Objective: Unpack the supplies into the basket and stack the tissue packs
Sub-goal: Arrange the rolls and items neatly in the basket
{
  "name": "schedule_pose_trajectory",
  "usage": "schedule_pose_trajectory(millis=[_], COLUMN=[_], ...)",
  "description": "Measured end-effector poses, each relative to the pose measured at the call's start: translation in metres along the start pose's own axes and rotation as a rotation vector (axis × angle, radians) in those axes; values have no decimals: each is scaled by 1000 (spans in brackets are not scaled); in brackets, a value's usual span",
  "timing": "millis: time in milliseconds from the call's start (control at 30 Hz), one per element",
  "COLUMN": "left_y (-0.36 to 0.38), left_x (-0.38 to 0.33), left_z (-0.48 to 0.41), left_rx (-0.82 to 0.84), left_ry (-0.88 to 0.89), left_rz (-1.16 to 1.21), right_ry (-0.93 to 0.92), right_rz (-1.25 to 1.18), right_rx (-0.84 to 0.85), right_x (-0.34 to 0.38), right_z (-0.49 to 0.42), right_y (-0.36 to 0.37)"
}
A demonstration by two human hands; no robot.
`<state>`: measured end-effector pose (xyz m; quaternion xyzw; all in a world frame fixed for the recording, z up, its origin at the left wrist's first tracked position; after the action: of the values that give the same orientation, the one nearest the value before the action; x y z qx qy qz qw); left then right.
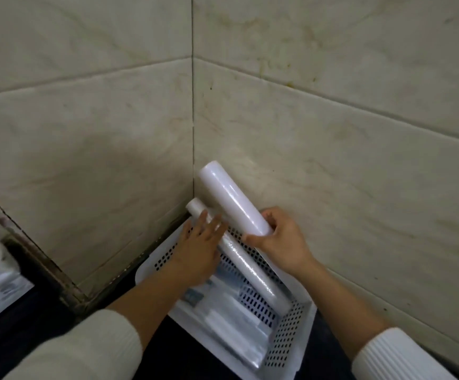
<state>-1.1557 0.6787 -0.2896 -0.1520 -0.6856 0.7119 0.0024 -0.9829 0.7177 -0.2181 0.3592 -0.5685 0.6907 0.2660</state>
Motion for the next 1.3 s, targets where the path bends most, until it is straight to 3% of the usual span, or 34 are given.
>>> schedule_pose_trajectory(millis=[233, 400, 633, 900, 1000, 1067, 1200, 1300], left_y=[11, 18, 22, 18, 7, 4, 15, 23], left_x=[13, 17, 20, 20, 17, 17, 30, 34], left_z=[38, 48, 45, 49, 52, 60, 77, 78], left_rx=[-214, -207, -107, -88, -134, -210, -165, -23], left_ry=[28, 45, 51, 61, 88, 81, -34, -132], left_rz=[89, 202, 83, 85, 203, 290, 320, 343], right_ry=[-67, -69, -142, -62, -119, -98, -18, -23], right_rz=[168, 339, 396, 556, 458, 401, 673, 913], right_rx=[-20, -65, -44, 281, 152, 166, 502, 529], right_x=[-20, -29, -33, -47, -27, -19, -32, -47], right_z=[-20, -18, -2, 19, 22, 36, 78, 91], right_y=[43, 62, 56, 55, 40, 36, 56, 75])
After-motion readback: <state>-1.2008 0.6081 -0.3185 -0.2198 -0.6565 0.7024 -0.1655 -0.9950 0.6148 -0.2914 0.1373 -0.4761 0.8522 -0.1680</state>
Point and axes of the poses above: each hand's wrist, its own z-axis away from the middle knuckle, its own y-axis out of the palm, x = y × z, the point moved 3 cm from there along -z, towards the middle knuckle, and after that the axes turned 7 degrees about y, right-handed, at the moved point
